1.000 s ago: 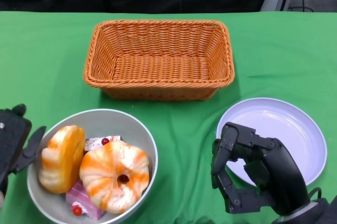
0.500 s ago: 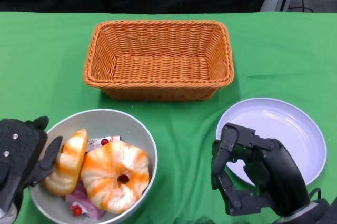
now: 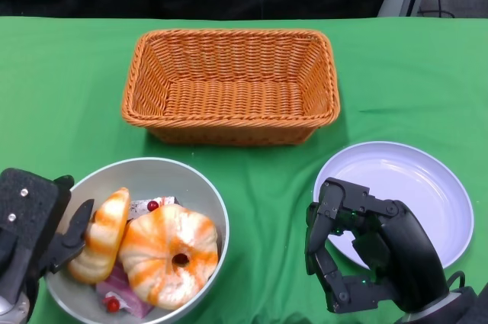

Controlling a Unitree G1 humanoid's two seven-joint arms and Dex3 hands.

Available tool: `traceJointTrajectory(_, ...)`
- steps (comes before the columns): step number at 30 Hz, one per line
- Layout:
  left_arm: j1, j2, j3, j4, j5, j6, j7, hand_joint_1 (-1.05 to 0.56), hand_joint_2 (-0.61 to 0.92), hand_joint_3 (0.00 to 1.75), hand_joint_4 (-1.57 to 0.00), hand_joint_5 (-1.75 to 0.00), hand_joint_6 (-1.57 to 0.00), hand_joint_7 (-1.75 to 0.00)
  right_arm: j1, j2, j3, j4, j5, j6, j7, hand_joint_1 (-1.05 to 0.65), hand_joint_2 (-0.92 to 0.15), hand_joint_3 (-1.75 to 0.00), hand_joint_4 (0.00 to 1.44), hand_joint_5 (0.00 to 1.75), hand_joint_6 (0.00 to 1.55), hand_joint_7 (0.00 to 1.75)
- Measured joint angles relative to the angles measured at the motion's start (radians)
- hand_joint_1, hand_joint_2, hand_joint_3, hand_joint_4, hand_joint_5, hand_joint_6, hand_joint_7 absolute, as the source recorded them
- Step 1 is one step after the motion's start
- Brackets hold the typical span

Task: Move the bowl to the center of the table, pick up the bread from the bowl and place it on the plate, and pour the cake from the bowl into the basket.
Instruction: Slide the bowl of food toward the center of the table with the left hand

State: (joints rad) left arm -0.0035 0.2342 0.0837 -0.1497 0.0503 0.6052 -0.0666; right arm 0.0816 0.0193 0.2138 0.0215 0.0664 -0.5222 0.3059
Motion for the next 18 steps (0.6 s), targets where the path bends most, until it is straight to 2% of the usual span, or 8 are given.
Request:
traceJointTrajectory(13,-0.023,-0.044,0.051,0.000,-0.104,0.046,-0.015,-0.61,0.92,0.61,-0.16,0.00,-0.18,0.00,0.004,0.000,0.002,0.000,0.000,0.000,0.001,-0.11,-0.32,-1.52,0.90,1.75,0.73,1.62)
traceJointTrajectory(18,-0.031,-0.063,0.054,0.001,-0.135,0.045,-0.017,-0.61,0.92,0.61,-0.17,-0.01,-0.16,-0.01,0.006,0.000,0.002,0.000,0.000,-0.001,0.001,-0.11,-0.32,-1.52,0.90,1.75,0.73,1.62)
